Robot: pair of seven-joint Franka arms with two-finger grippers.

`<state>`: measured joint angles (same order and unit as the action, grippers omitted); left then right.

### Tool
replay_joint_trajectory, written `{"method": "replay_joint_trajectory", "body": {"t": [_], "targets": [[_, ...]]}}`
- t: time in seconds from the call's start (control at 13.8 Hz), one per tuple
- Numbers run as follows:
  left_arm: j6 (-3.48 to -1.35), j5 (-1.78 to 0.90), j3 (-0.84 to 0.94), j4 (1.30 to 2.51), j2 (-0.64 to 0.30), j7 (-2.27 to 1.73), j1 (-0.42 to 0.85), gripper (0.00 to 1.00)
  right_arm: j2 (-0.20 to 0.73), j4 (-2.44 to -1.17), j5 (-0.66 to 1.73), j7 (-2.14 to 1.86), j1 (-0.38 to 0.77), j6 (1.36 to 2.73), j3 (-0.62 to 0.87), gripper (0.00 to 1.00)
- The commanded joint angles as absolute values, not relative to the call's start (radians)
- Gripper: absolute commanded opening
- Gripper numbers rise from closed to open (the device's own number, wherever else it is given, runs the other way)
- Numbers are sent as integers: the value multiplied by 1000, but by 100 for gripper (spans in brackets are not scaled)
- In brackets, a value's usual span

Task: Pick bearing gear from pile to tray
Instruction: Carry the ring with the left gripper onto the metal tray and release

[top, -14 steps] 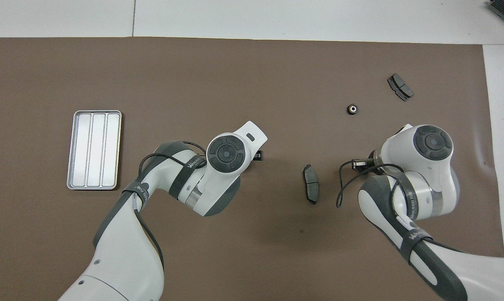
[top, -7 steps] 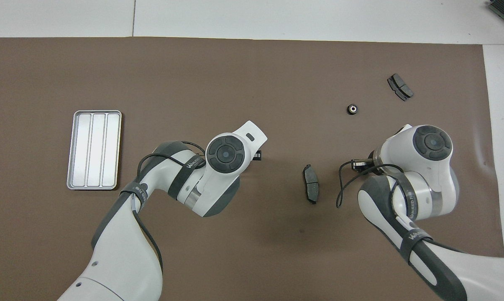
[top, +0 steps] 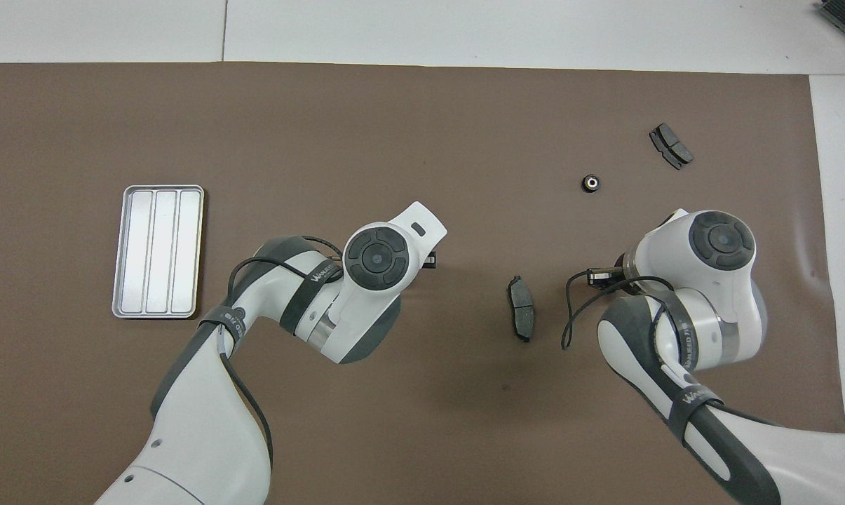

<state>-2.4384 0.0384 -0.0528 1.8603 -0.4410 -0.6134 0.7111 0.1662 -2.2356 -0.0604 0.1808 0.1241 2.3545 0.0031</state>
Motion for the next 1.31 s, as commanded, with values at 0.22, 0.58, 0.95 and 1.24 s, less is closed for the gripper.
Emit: {"method": "replay_joint_trajectory", "body": {"t": [0.22,0.58,0.95,1.24], "targets": [[-2214,41,-55,1677,-448,-617,623,0,189,-2134,-43,170,124,2350,12,0],[-2155,-1,-46,1660,-387,-455,387,0,245,-1996,74,258,222,2321,14,0],[-2101,-38,-51,1728,-335,-67,155,0,406,-1743,55,551,411,2224,12,0],[-2234,-38,-52,1926,-269,136,58,0,555,-1567,6,764,521,2206,12,0]]}}
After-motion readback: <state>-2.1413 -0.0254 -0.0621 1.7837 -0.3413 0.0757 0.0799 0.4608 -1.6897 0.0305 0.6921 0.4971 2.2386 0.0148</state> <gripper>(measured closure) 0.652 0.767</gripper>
